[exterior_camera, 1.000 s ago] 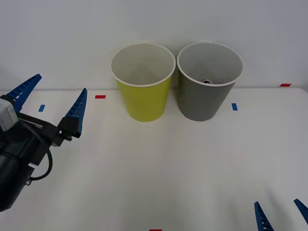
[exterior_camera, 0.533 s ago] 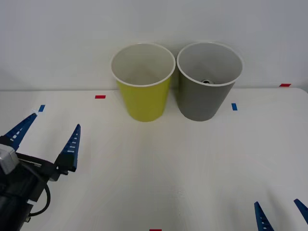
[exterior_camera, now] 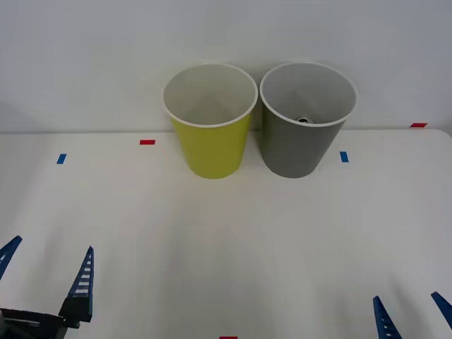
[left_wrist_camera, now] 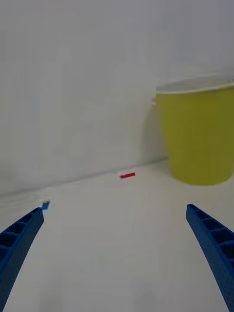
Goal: Put cans in the gray bin and PET bottles in the light green bin.
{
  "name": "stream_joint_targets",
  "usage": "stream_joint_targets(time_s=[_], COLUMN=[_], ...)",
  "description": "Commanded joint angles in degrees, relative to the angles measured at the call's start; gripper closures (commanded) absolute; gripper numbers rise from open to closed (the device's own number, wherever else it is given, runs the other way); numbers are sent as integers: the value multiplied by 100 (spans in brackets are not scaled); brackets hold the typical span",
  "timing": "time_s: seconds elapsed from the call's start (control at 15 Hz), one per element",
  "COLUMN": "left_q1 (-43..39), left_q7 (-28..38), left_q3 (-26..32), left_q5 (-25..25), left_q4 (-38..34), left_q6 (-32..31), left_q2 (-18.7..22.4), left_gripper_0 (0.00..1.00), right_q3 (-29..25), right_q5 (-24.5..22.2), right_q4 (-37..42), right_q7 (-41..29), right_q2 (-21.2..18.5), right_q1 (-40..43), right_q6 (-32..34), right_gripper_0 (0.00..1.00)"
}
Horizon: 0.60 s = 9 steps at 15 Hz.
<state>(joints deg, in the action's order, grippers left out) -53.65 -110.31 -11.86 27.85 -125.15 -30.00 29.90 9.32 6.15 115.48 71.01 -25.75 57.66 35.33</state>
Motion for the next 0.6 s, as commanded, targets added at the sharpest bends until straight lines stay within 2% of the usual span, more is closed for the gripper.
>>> stream_joint_targets(time_s=[0.07, 0.6], left_q1=[-260, -497], left_q7=[10, 1], left_q3=[-71, -325], left_q5=[-158, -588], left_q4=[316, 940], left_q6=[-243, -920], left_q2=[-37, -160], left_gripper_0=[0, 0], right_q3=[0, 0], right_q5=[0, 0], right_q4=[0, 0], right_q7=[0, 0], right_q2=[0, 0], right_q1=[0, 0], right_q6=[0, 0], right_gripper_0=[0, 0])
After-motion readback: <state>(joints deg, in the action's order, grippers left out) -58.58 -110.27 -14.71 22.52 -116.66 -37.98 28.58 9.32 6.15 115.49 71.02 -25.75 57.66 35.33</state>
